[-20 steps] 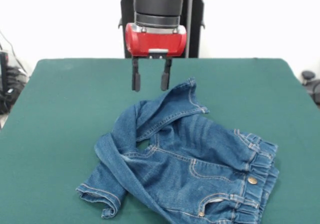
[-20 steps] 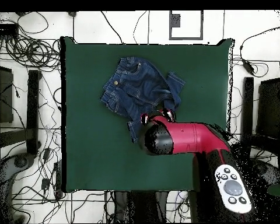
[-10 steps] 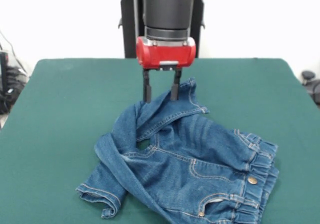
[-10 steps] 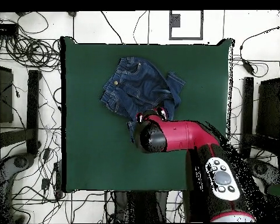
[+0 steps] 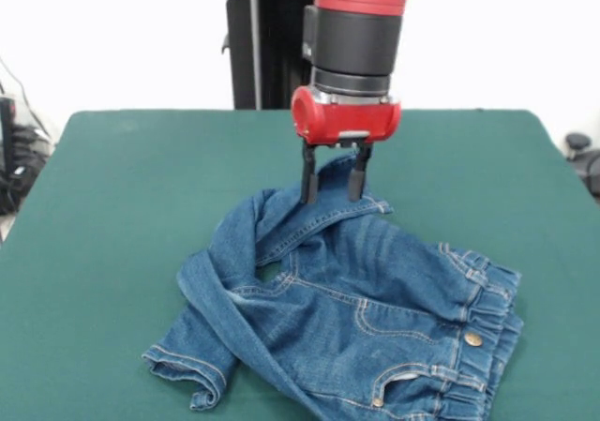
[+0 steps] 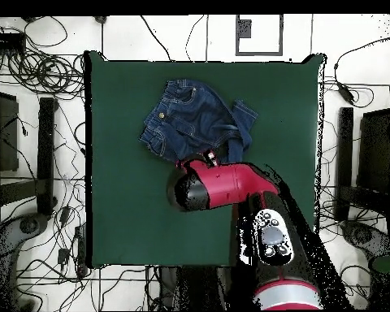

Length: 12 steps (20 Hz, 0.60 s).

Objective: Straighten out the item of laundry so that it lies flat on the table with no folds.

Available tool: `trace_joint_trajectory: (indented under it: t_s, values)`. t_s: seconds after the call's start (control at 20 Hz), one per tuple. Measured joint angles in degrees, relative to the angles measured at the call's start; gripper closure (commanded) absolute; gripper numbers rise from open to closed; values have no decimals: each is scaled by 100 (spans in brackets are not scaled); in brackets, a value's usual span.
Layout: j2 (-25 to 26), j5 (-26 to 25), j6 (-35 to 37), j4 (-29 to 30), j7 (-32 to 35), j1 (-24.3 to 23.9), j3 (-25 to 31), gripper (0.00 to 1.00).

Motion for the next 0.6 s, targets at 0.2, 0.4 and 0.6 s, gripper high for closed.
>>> trace_joint_trajectory:
  t_s: [0.2, 0.4, 0.6]
  values:
    - [1, -14, 0, -83, 0, 167, -183, 0]
    - [0, -14, 2, -146, 0, 202, -273, 0]
    - [-28, -12, 74, -186, 0, 120, -273, 0]
